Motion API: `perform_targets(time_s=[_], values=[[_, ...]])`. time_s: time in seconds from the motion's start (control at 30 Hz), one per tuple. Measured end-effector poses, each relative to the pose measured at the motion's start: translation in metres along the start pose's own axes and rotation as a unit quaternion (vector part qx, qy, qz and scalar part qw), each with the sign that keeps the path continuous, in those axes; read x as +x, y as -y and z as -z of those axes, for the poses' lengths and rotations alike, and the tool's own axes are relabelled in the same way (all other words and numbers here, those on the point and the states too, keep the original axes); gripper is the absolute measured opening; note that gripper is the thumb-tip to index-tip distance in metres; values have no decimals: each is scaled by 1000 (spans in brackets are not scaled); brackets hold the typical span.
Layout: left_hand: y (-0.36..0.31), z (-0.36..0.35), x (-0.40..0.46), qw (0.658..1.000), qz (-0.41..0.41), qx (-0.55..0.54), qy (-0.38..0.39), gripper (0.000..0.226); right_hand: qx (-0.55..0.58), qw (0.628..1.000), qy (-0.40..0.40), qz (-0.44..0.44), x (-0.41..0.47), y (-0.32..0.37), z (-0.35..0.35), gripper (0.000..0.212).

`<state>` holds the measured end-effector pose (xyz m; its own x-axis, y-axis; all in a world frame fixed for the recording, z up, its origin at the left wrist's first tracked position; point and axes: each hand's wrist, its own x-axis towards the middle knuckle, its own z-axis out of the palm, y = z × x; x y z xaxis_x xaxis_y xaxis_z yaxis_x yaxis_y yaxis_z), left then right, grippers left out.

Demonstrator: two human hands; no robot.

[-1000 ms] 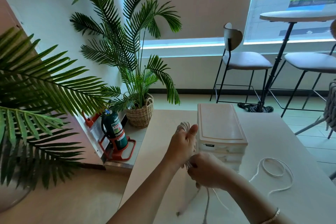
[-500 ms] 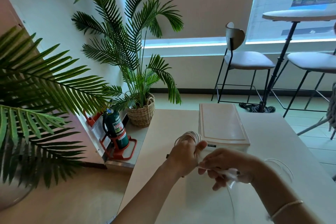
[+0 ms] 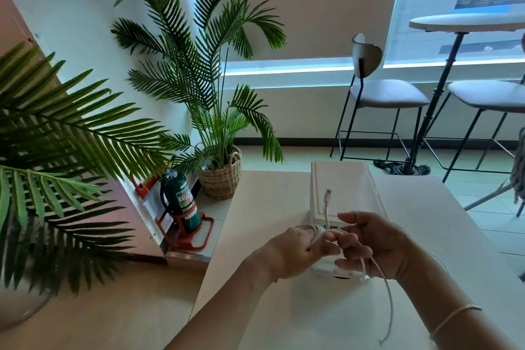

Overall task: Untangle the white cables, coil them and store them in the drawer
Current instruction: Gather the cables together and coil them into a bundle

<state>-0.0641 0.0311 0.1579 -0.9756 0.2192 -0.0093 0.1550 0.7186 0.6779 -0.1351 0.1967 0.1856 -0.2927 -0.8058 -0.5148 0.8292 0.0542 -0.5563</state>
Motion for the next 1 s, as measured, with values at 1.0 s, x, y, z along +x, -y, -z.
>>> perform_targets(time_s=[1.0], values=[[-3, 18, -22, 847, 72, -496, 177, 57, -631, 750, -87, 176, -8, 7, -34, 9]])
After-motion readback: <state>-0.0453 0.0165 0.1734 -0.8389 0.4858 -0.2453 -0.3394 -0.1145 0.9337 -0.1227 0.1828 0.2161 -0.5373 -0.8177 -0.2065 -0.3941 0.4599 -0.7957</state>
